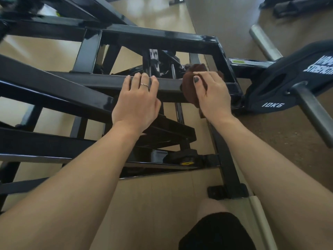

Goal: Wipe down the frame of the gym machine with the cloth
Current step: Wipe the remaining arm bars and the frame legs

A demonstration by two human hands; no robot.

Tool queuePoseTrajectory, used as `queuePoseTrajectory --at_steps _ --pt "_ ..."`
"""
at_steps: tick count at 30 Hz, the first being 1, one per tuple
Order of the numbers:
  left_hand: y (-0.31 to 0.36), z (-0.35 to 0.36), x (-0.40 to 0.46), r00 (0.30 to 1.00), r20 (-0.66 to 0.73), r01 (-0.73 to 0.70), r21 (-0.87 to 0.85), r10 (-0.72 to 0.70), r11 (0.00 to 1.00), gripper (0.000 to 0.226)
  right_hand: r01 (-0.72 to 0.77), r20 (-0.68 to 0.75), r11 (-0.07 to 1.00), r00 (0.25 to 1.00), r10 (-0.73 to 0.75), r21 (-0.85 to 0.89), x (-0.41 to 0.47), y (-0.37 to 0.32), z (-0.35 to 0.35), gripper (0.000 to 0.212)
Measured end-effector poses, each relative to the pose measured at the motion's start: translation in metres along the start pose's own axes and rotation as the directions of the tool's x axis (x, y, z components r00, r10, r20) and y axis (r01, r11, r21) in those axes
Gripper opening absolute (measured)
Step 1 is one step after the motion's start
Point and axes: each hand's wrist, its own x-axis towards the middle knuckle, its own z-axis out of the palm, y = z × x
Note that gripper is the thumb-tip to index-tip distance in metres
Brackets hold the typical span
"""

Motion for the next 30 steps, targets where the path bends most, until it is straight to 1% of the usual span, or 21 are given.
queuePoseTrajectory --at_steps 2,4,5,7,9,11,14,16,18,19,20,21,22,23,24,25,27,28,30 --pt "0.0 0.001 0.0 1.0 0.002 -0.001 -0.008 0.001 1.0 0.053 -0.117 -0.041 0.987 0.992 0.122 0.111 -0.007 0.006 -0.016 0.037" --pt "-0.001 0.002 0.0 1.0 -0.015 -0.006 -0.017 0.006 1.0 0.052 -0.25 -0.103 0.921 0.951 0.291 0.299 -0.018 0.012 -0.034 0.032" --pt "-0.001 0.003 -0.001 1.0 -0.024 -0.008 -0.023 0.008 1.0 0.052 -0.297 -0.135 0.863 0.916 0.379 0.408 -0.027 0.015 -0.041 0.032" --pt "-0.001 0.005 0.0 0.999 -0.05 -0.01 -0.03 0.008 0.999 0.051 -0.364 -0.158 0.702 0.814 0.559 0.612 -0.049 0.019 -0.048 0.03" --pt "-0.002 0.006 0.001 0.998 -0.063 -0.007 -0.039 0.004 0.999 0.05 -0.432 -0.081 0.522 0.708 0.701 0.736 -0.074 0.022 -0.04 0.028" --pt "-0.001 0.007 -0.001 0.998 -0.065 -0.008 -0.047 0.005 0.999 0.051 -0.542 0.046 0.37 0.606 0.794 0.754 -0.104 0.023 -0.026 0.032" --pt "-0.002 0.007 -0.001 0.994 -0.11 -0.011 -0.026 0.008 1.0 0.051 -0.681 0.245 0.18 0.477 0.844 0.71 -0.139 0.029 -0.006 0.044" --pt "0.001 0.006 -0.007 0.983 -0.176 -0.059 -0.036 0.052 0.998 0.049 -0.735 0.312 0.118 0.419 0.853 0.667 -0.157 0.032 0.002 0.041" --pt "0.019 0.013 -0.021 0.946 -0.273 -0.214 -0.13 0.173 0.968 0.045 -0.759 0.328 0.116 0.408 0.852 0.641 -0.168 0.034 0.007 0.039" --pt "0.035 0.018 -0.03 0.92 -0.307 -0.314 -0.2 0.245 0.928 0.044 -0.767 0.327 0.136 0.418 0.848 0.627 -0.171 0.035 0.008 0.037" --pt "0.053 0.024 -0.04 0.896 -0.311 -0.404 -0.272 0.318 0.873 0.044 -0.771 0.323 0.157 0.431 0.842 0.618 -0.172 0.038 0.009 0.035" --pt "0.072 0.032 -0.048 0.878 -0.283 -0.466 -0.326 0.386 0.823 0.043 -0.771 0.318 0.179 0.447 0.836 0.612 -0.171 0.04 0.011 0.034" --pt "0.09 0.04 -0.054 0.871 -0.226 -0.491 -0.375 0.436 0.786 0.043 -0.769 0.299 0.215 0.466 0.832 0.602 -0.17 0.042 0.011 0.034" --pt "0.106 0.048 -0.056 0.878 -0.153 -0.472 -0.428 0.453 0.771 0.045 -0.773 0.274 0.262 0.486 0.83 0.578 -0.168 0.045 0.012 0.034" --pt "0.117 0.055 -0.056 0.891 -0.083 -0.432 -0.458 0.446 0.777 0.048 -0.776 0.238 0.321 0.509 0.827 0.543 -0.167 0.049 0.014 0.034" --pt "0.126 0.06 -0.055 0.899 -0.051 -0.408 -0.459 0.435 0.789 0.052 -0.776 0.199 0.38 0.532 0.823 0.503 -0.164 0.056 0.015 0.038" --pt "0.136 0.068 -0.052 0.899 -0.077 -0.419 -0.44 0.431 0.795 0.057 -0.769 0.13 0.48 0.575 0.808 0.423 -0.162 0.068 0.015 0.044" --pt "0.139 0.073 -0.051 0.898 -0.107 -0.428 -0.443 0.427 0.788 0.056 -0.757 0.101 0.539 0.609 0.786 0.37 -0.162 0.073 0.013 0.045" --pt "0.14 0.078 -0.052 0.903 -0.156 -0.423 -0.474 0.4 0.772 0.054 -0.697 0.087 0.684 0.711 0.697 0.216 -0.162 0.078 0.008 0.041"
